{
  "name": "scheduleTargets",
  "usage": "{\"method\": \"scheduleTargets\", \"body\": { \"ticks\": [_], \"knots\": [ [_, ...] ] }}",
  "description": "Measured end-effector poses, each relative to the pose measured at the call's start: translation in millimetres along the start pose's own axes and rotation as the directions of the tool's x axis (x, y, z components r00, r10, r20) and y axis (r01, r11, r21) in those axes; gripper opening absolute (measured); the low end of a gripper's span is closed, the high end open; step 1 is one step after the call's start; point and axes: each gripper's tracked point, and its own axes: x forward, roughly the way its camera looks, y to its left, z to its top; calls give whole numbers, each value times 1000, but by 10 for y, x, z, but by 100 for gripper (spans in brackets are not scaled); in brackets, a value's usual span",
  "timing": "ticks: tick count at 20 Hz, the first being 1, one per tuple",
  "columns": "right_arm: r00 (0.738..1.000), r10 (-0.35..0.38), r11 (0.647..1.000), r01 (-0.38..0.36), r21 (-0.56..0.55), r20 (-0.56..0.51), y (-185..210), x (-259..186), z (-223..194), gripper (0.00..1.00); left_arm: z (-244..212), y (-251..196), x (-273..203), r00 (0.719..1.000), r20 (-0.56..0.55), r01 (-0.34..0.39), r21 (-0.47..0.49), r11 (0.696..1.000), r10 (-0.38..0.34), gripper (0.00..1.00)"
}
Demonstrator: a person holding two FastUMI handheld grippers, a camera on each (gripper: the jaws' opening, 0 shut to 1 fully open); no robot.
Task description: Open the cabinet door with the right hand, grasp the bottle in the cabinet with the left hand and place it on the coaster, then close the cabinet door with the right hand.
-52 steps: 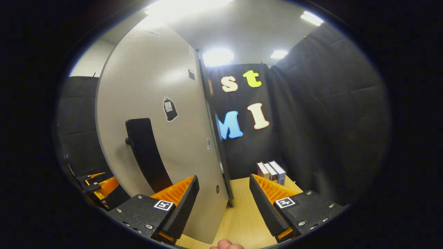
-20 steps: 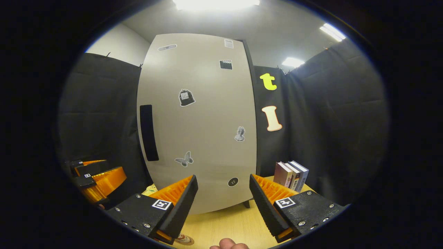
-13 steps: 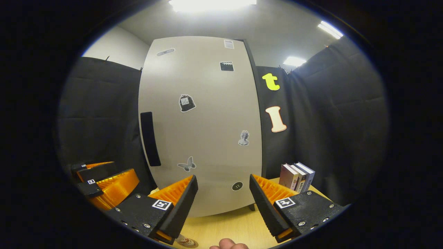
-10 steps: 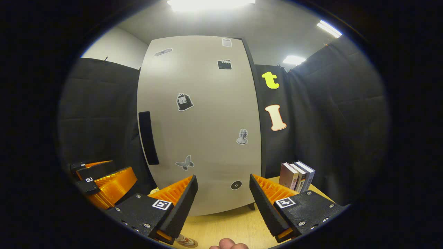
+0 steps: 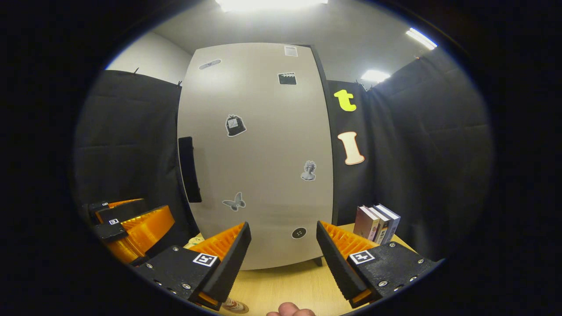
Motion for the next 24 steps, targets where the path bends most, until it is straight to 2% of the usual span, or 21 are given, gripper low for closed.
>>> {"method": "scheduleTargets", "body": {
  "ticks": [8, 9, 11, 12, 24],
  "knots": [
    [1000, -18, 1000, 18, 25, -10, -53, 72, -31, 93, -14, -52, 162, 1000, 6, 20, 6, 1000, -20, 89],
    [1000, -19, 999, 20, 27, -15, -58, 75, -40, 89, -15, -49, 169, 1000, 5, 20, 6, 1000, -20, 89],
    [1000, -18, 999, 19, 35, -19, -47, 83, -50, 89, -26, -37, 179, 1000, 5, 14, 8, 1000, -14, 89],
    [1000, -19, 999, 20, 36, -18, -39, 83, -48, 93, -42, -31, 189, 1000, 4, 11, 5, 1000, -11, 89],
    [1000, -15, 1000, 15, -3, 12, 77, 85, 0, 93, -52, 6, 225, 1000, 4, -20, -2, 1000, 20, 89]
  ]
}}
